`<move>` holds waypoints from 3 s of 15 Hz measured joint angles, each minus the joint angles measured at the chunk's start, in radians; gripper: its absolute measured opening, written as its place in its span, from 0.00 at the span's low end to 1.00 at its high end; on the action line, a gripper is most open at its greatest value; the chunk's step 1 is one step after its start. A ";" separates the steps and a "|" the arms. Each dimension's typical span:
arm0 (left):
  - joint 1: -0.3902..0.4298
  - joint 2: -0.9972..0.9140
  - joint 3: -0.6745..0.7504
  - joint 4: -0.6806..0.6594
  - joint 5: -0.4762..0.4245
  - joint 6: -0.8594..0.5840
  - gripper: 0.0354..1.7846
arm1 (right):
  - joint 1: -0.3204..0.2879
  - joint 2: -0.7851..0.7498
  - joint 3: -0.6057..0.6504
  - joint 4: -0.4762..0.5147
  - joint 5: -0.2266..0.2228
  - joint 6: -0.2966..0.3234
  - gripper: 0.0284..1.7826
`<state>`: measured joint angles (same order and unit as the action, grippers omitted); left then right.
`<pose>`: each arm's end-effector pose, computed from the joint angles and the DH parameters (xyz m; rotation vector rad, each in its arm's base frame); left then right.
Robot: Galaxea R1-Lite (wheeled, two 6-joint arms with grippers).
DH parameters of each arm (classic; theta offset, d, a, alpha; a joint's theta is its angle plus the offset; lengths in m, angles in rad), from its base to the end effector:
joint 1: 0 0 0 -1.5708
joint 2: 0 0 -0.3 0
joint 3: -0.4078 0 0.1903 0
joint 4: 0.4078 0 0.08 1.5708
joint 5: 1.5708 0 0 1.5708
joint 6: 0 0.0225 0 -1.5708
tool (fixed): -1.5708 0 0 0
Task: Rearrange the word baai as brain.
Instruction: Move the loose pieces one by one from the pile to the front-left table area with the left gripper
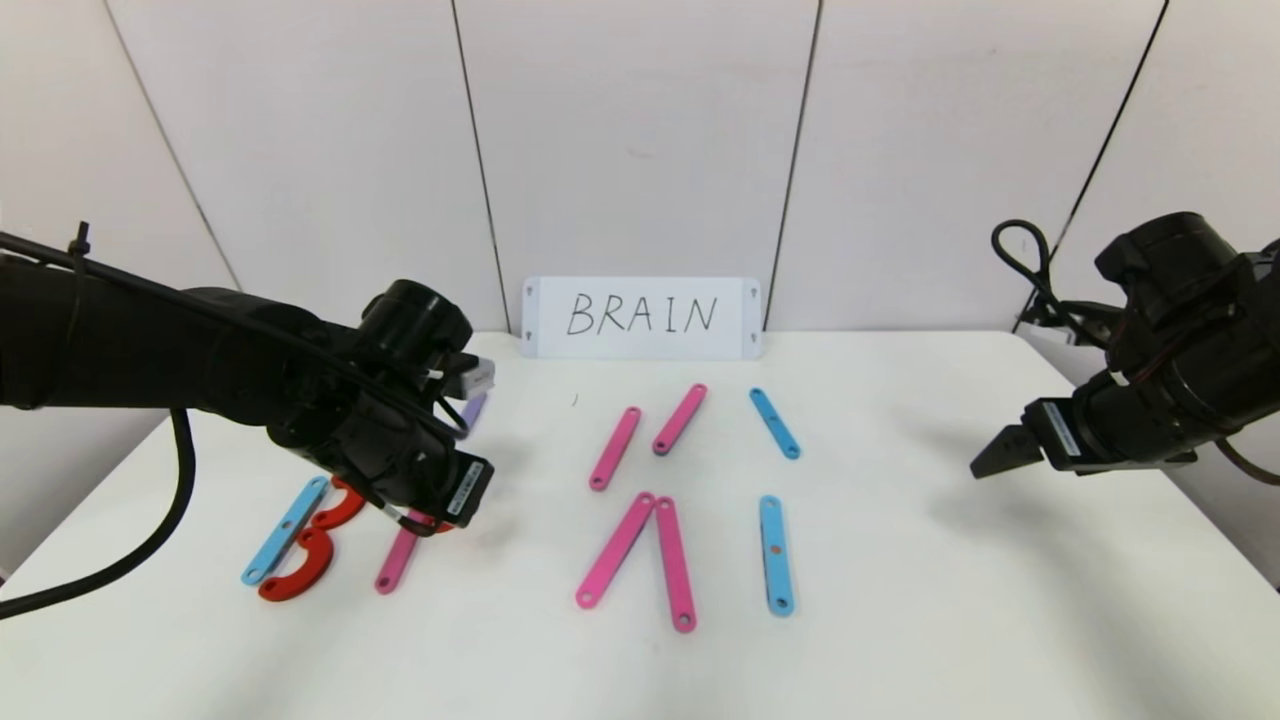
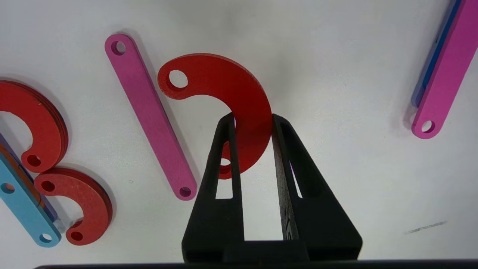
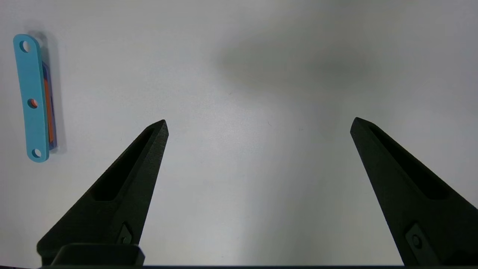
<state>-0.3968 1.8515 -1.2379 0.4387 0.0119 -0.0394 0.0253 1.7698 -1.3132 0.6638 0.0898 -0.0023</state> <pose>0.2954 -0.1235 0.1603 0.1794 1.0423 -0.3278 0.2938 0.0095 0.1926 0.0341 1.1203 0.1041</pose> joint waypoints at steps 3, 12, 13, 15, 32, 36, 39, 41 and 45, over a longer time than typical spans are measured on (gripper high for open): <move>0.010 0.020 0.003 -0.025 0.000 0.001 0.15 | 0.000 -0.001 0.000 0.000 0.001 0.000 0.96; 0.050 0.120 -0.004 -0.069 -0.001 0.016 0.15 | 0.000 -0.001 0.002 0.000 0.000 -0.001 0.96; 0.052 0.127 -0.004 -0.075 -0.002 0.017 0.15 | 0.000 -0.001 0.001 0.000 0.000 -0.001 0.96; 0.058 0.137 -0.005 -0.078 -0.003 0.018 0.15 | 0.000 0.000 0.001 0.000 0.000 -0.002 0.96; 0.089 0.167 0.015 -0.093 -0.004 0.121 0.15 | -0.001 -0.004 0.003 0.000 0.001 -0.001 0.96; 0.091 0.169 0.020 -0.091 -0.003 0.128 0.20 | -0.001 -0.004 0.003 0.000 0.001 -0.001 0.96; 0.093 0.169 0.018 -0.091 -0.002 0.127 0.38 | 0.000 -0.004 0.003 0.000 0.001 -0.001 0.96; 0.086 0.167 0.019 -0.099 -0.006 0.124 0.57 | 0.002 -0.004 0.005 -0.001 0.001 -0.001 0.96; 0.037 0.167 0.042 -0.189 -0.012 0.123 0.83 | 0.008 -0.004 0.012 -0.001 -0.001 -0.012 0.96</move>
<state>-0.3594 2.0181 -1.1960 0.2500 0.0000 0.0836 0.0330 1.7660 -1.3013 0.6623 0.0889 -0.0147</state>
